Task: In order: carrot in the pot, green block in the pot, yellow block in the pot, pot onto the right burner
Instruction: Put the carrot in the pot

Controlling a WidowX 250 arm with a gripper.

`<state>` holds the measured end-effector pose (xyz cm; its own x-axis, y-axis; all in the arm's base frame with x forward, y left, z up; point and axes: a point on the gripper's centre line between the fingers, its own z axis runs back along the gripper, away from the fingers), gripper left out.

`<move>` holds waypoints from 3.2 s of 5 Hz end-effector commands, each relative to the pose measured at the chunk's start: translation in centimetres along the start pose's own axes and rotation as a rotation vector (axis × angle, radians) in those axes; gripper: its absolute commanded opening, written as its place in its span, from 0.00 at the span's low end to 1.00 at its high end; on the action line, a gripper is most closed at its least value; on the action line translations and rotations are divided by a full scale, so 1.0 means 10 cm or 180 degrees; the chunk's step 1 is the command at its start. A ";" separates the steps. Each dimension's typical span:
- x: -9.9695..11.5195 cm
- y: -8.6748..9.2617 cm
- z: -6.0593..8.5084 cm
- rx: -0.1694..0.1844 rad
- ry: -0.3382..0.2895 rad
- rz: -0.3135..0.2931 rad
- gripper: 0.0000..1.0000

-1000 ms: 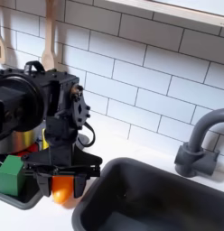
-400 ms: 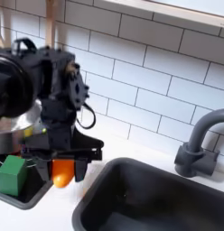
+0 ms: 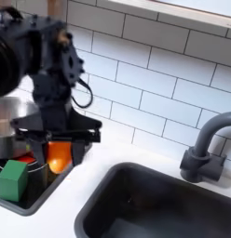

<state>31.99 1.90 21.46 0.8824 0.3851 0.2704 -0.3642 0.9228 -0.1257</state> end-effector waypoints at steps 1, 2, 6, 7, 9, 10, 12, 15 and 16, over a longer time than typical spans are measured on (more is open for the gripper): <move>0.11 0.36 0.18 -0.0027 0.0003 0.0242 0.00; 0.12 0.54 0.22 -0.0056 0.0016 0.0347 0.00; 0.41 0.82 0.34 -0.0087 0.0085 0.0483 0.00; 0.53 0.86 0.30 0.0145 0.0233 0.0395 0.00; 0.64 1.02 0.27 0.0173 0.0272 0.0530 0.00; 0.64 0.99 0.23 0.0160 0.0309 0.0480 0.00; 0.79 1.02 0.10 0.0182 0.0410 0.0418 0.00; 0.78 0.99 -0.05 0.0149 0.0489 0.0454 0.00; 0.72 1.01 -0.15 0.0126 0.0553 0.0477 0.00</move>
<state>35.37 13.76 19.76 0.8606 0.5059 0.0582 -0.4985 0.8603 -0.1070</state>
